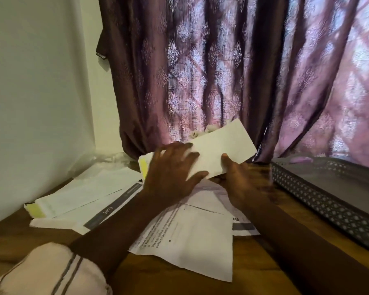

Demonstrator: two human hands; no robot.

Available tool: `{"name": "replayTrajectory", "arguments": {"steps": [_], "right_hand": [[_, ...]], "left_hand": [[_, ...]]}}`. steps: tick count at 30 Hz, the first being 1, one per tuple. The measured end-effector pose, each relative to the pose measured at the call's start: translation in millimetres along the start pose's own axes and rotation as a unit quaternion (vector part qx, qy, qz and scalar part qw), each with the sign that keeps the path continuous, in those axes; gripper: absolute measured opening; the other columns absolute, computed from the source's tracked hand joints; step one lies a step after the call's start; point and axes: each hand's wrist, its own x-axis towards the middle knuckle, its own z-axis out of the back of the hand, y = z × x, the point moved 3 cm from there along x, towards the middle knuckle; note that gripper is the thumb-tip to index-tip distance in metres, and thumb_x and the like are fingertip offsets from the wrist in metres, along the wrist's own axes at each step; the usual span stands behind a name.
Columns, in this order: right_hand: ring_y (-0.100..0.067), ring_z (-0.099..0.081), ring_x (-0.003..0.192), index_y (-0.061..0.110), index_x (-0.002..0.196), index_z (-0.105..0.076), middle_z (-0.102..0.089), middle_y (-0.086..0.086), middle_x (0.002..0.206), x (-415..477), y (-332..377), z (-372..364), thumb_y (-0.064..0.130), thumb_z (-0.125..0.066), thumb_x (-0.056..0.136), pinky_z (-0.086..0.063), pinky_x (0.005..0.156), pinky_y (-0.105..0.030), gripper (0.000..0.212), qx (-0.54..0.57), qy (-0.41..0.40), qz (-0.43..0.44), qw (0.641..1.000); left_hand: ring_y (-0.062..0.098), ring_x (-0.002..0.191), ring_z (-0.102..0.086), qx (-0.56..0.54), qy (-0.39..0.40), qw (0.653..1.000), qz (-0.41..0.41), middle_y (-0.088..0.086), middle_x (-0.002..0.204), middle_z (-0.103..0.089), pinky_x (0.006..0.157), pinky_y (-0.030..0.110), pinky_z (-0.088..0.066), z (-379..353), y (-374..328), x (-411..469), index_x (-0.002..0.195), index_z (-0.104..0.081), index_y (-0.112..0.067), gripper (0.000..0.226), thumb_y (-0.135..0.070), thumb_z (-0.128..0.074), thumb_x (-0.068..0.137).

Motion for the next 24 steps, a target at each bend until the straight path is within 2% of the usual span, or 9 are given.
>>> {"name": "replayTrajectory", "arguments": {"steps": [4,7,9,13,15,16,19,20,24], "right_hand": [[-0.024,-0.067,0.102,0.015,0.141,-0.047,-0.067,-0.007,0.117,7,15,16,0.014,-0.055,0.105,-0.061,0.075,-0.044,0.037,0.034,-0.032,0.003,0.999],[-0.021,-0.068,0.090,0.014,0.135,-0.054,-0.070,-0.005,0.107,12,19,22,0.024,-0.056,0.104,-0.060,0.071,-0.042,0.033,0.083,-0.046,-0.015,0.995],[-0.024,-0.071,0.092,0.016,0.125,-0.061,-0.074,-0.008,0.105,11,20,20,0.039,-0.058,0.101,-0.061,0.070,-0.040,0.033,0.118,-0.014,-0.030,0.993],[-0.027,-0.068,0.086,0.015,0.104,-0.063,-0.071,-0.009,0.083,2,12,4,0.038,-0.062,0.094,-0.055,0.092,-0.051,0.024,0.159,0.033,-0.046,0.986],[-0.027,-0.065,0.079,0.010,0.103,-0.060,-0.066,-0.010,0.077,-1,10,2,0.029,-0.068,0.084,-0.050,0.096,-0.052,0.028,0.171,0.038,-0.055,0.983],[-0.028,-0.065,0.079,0.007,0.107,-0.059,-0.066,-0.012,0.081,-2,10,3,0.028,-0.066,0.079,-0.050,0.096,-0.050,0.036,0.170,0.037,-0.067,0.983],[-0.035,-0.064,0.089,0.006,0.109,-0.058,-0.068,-0.018,0.095,0,9,12,0.023,-0.048,0.088,-0.046,0.106,-0.052,0.029,0.163,0.023,-0.101,0.981],[-0.037,-0.063,0.094,0.006,0.111,-0.058,-0.068,-0.019,0.102,1,9,15,0.019,-0.045,0.087,-0.043,0.111,-0.053,0.030,0.165,0.007,-0.105,0.981],[-0.045,-0.058,0.123,0.002,0.134,-0.052,-0.062,-0.026,0.134,8,8,19,0.017,-0.050,0.061,-0.043,0.109,-0.059,0.075,0.159,-0.044,-0.121,0.979]], "left_hand": [[0.028,0.122,-0.059,-0.201,0.055,0.920,0.333,0.002,0.134,-0.061,0.100,0.046,-0.049,-8,34,-13,0.135,-0.055,-0.026,0.048,-0.050,-0.062,0.093],[0.021,0.083,-0.075,-0.528,0.061,0.655,0.537,0.006,0.104,-0.075,0.065,0.030,-0.061,-15,42,-18,0.121,-0.066,-0.011,0.025,-0.005,-0.064,0.097],[0.014,0.066,-0.076,-0.643,0.067,0.521,0.557,0.006,0.088,-0.078,0.052,0.024,-0.058,-19,33,-18,0.121,-0.068,-0.001,0.027,0.005,-0.062,0.096],[0.016,0.066,-0.076,-0.710,0.084,0.426,0.554,0.006,0.082,-0.080,0.051,0.026,-0.059,-23,2,-16,0.118,-0.064,-0.009,0.031,0.005,-0.068,0.091],[0.020,0.068,-0.074,-0.692,0.129,0.458,0.543,0.008,0.083,-0.080,0.051,0.029,-0.059,-23,-13,-17,0.123,-0.059,-0.011,0.041,0.001,-0.076,0.087],[0.021,0.069,-0.072,-0.657,0.149,0.518,0.527,0.006,0.084,-0.079,0.052,0.031,-0.059,-23,-17,-20,0.123,-0.058,-0.013,0.046,-0.006,-0.082,0.083],[0.009,0.084,-0.062,-0.377,0.154,0.842,0.354,-0.012,0.095,-0.065,0.062,0.028,-0.049,-20,-16,-24,0.099,-0.062,-0.030,0.042,-0.046,-0.089,0.072],[0.006,0.086,-0.058,-0.305,0.126,0.903,0.273,-0.014,0.096,-0.060,0.064,0.028,-0.046,-16,-18,-22,0.090,-0.063,-0.031,0.036,-0.055,-0.084,0.074],[0.004,0.099,-0.058,-0.358,0.117,0.924,0.070,-0.013,0.103,-0.065,0.081,0.034,-0.051,-9,-27,-15,0.099,-0.076,-0.031,0.043,-0.068,-0.056,0.091]]}}
